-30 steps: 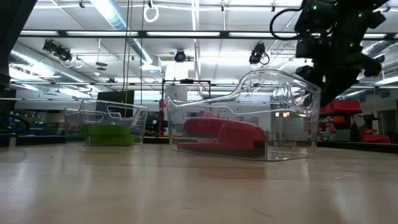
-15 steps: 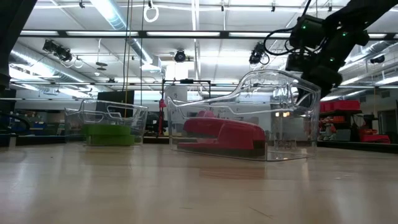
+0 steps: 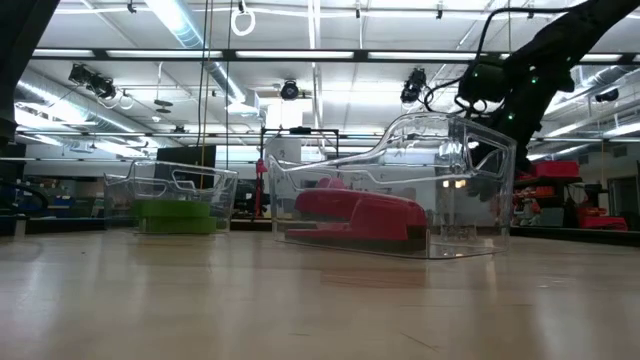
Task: Pick and place Stapler, Stapler remover, tape
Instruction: Put the sky blue staple remover into the bottom transparent bin
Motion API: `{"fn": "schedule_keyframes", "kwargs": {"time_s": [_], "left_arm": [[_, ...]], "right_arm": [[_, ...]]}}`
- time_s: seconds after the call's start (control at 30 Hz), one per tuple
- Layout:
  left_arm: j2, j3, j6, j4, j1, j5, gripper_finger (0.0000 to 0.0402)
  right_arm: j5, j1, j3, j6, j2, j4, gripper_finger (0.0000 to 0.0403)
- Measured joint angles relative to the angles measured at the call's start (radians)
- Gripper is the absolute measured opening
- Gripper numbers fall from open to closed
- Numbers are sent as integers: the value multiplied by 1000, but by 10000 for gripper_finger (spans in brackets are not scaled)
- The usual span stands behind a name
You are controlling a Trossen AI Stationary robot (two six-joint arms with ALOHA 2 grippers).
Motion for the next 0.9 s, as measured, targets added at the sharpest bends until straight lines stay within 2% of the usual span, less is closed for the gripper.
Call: {"fn": "schedule_keyframes", "kwargs": {"time_s": [0.2, 0.4, 0.9], "left_arm": [[0, 0, 0, -1, 0, 0, 14], [0, 0, 0, -25, 0, -4, 14], [0, 0, 0, -39, 0, -4, 14]], "right_arm": [[-4, -33, 0, 233, 53, 9, 220], [-132, -61, 0, 363, 100, 75, 220], [-147, -70, 0, 378, 211, 80, 219]]}}
